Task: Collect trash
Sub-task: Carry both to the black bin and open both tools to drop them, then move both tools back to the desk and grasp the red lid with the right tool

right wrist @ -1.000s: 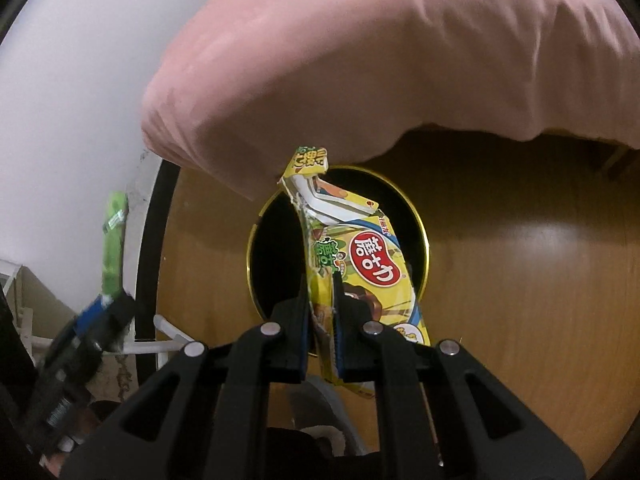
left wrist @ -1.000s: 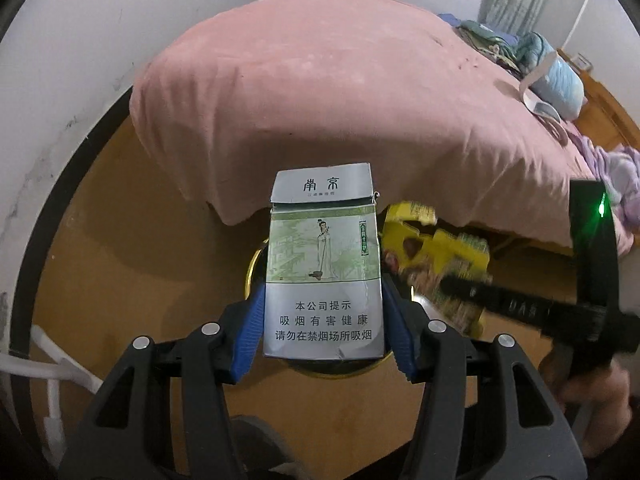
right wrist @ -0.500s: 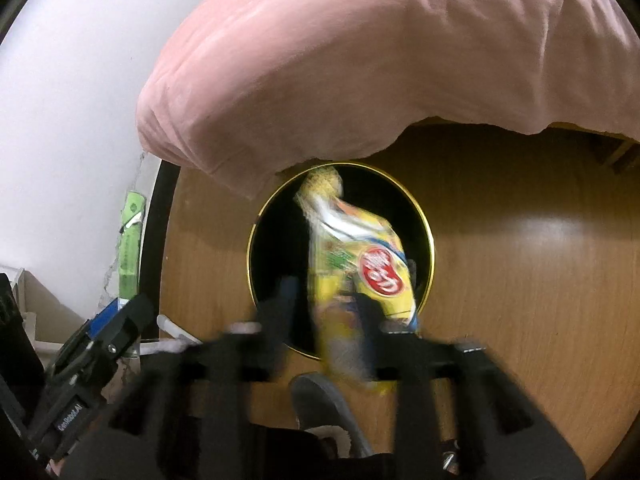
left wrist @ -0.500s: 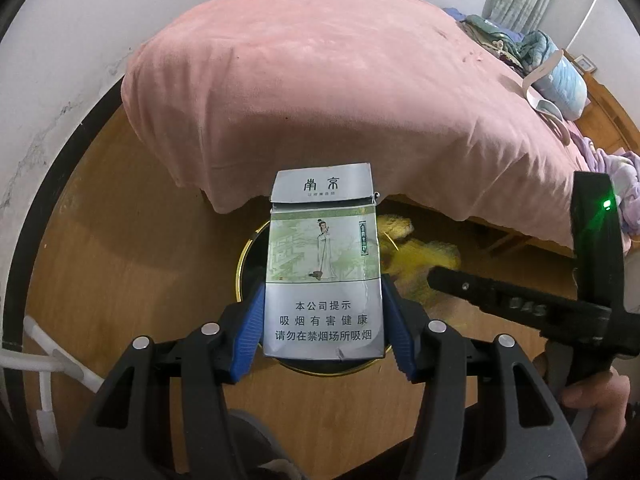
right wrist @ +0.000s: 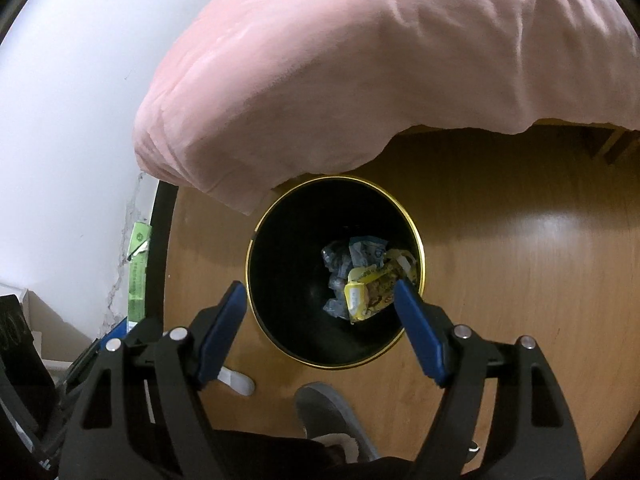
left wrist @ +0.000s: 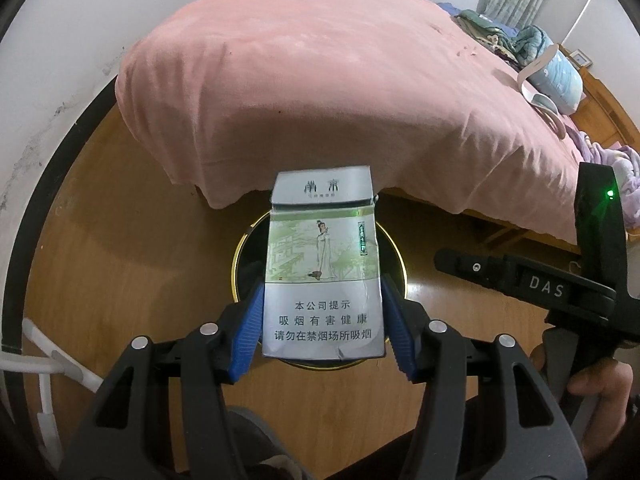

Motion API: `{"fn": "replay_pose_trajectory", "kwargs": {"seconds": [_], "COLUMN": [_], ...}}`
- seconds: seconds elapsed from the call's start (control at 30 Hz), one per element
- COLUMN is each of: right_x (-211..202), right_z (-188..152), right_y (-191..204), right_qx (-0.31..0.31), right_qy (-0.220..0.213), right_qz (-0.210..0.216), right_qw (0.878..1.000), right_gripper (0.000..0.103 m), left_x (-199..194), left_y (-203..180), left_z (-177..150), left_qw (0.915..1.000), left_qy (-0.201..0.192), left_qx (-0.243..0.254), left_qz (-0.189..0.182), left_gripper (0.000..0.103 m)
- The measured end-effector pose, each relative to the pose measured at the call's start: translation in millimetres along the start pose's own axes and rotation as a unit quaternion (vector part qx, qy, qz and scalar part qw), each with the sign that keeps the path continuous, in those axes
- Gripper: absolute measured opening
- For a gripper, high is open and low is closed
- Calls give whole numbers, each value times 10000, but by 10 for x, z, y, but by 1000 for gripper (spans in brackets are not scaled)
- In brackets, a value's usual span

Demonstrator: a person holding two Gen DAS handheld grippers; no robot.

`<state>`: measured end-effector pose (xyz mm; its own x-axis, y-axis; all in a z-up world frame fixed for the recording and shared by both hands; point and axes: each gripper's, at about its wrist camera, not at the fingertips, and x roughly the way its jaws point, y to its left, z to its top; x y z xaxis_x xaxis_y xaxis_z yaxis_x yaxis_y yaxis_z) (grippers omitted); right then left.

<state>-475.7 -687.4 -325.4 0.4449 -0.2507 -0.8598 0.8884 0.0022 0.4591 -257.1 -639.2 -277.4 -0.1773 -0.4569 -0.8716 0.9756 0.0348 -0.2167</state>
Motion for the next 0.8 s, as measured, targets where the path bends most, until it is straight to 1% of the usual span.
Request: {"fn": "replay_pose_trajectory", "kwargs": {"seconds": [0.07, 0.27, 0.33, 0.4, 0.43, 0.47, 0.5, 0.53, 0.57, 0.6, 0.63, 0.7, 0.8], "right_x": [12, 18, 12, -2, -17, -51, -90, -158, -268, -373, -498, -785, -1187], "right_z": [0, 3, 7, -2, 4, 20, 38, 70, 105, 133, 152, 162, 82], "right_y": [1, 14, 25, 49, 72, 123, 181, 269, 396, 517, 659, 1015, 1658], "right_qx": [-12, -94, -153, -190, -210, -262, -339, -459, -623, -774, -942, -1350, -2004], "right_qy": [1, -17, -27, -23, -10, -12, -47, -129, -288, -446, -628, -991, -1385], "right_qz": [-19, -86, -151, -207, -245, -269, -278, -283, -281, -300, -292, -149, 210], "right_qw": [10000, 9999, 9998, 9996, 9995, 9993, 9990, 9985, 9972, 9956, 9931, 9858, 9696], "right_gripper": [74, 74, 74, 75, 77, 77, 77, 79, 81, 86, 88, 89, 91], "left_x": [0, -22, -74, -164, -205, -313, -422, -536, -730, -914, -1161, -1558, -2343], "left_y": [9, 25, 32, 50, 60, 68, 68, 69, 61, 55, 51, 78, 238], "left_z": [-5, -9, -12, -36, -42, -54, -61, -68, -85, -96, -110, -128, -227], "left_qw": [10000, 10000, 9999, 9996, 9994, 9991, 9988, 9982, 9967, 9952, 9932, 9902, 9818], "left_qy": [-4, 9, -64, -149, -149, -161, -243, -361, -563, -708, -862, -1091, -1506], "left_qx": [-28, -41, -7, 22, 21, 42, 80, 125, 207, 287, 384, 464, 410], "left_qz": [35, 78, 85, 242, 296, 386, 429, 465, 542, 614, 686, 734, 1083], "left_gripper": [69, 71, 77, 85, 86, 88, 91, 93, 93, 94, 95, 96, 96]}}
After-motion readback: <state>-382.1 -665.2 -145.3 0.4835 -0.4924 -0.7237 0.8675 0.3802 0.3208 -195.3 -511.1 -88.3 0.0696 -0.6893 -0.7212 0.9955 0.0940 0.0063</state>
